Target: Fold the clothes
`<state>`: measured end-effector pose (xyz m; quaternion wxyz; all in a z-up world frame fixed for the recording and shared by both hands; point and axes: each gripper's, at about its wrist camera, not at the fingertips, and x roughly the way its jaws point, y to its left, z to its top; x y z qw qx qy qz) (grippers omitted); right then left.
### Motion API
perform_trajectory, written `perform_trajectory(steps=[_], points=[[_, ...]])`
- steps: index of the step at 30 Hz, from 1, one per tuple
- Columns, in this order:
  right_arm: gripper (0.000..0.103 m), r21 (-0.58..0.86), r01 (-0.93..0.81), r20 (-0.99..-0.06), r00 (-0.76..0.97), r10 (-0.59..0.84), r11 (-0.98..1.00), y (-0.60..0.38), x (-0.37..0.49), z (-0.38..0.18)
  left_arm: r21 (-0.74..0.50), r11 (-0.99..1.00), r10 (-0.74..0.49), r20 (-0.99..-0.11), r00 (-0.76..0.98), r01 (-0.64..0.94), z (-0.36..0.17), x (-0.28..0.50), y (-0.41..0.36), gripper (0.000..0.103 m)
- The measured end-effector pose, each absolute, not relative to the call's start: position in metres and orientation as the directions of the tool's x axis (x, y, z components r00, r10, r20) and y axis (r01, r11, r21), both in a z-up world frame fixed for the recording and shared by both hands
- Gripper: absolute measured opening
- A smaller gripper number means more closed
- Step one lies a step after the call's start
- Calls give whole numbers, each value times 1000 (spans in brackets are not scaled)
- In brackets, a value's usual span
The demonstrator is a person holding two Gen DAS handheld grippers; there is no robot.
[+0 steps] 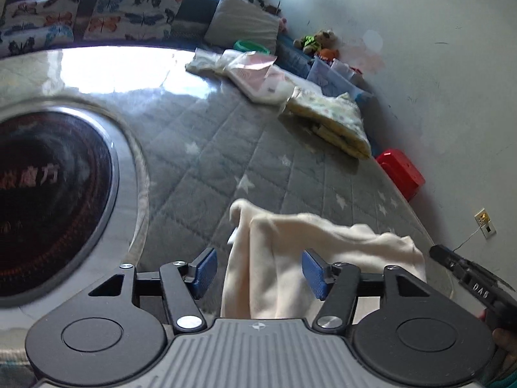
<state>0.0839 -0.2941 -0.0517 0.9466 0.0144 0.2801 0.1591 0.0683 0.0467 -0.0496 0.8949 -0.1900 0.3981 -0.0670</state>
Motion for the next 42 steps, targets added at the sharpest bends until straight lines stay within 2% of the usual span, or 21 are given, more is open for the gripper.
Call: perform_trajectory(steps=[5, 14, 18, 20, 25, 34, 42], points=[[19, 105, -383, -541, 753, 376, 918, -259, 94, -60, -329, 944, -255, -679, 688, 26, -42, 82, 23, 60], [31, 75, -401, -569, 735, 369, 913, -235, 110, -80, -201, 980, -150, -715, 682, 5, -61, 116, 3, 60], [35, 67, -401, -572, 735, 365, 914, -234, 111, -84, -200, 980, -139, -718, 682, -11, -69, 123, 4, 61], [41, 69, -401, -566, 738, 367, 914, -234, 110, -83, -193, 981, -130, -719, 682, -16, -71, 125, 3, 61], [47, 30, -429, -548, 748, 373, 903, -226, 97, -80, -185, 983, -122, -718, 685, -19, -71, 125, 2, 62], [49, -44, -437, -554, 759, 343, 898, -206, 101, -79, -169, 986, -122, -692, 711, 5, -60, 109, 0, 64], [60, -32, -420, -582, 745, 325, 907, -202, 118, -80, -114, 991, -131, -662, 738, 74, -55, 89, -13, 68]])
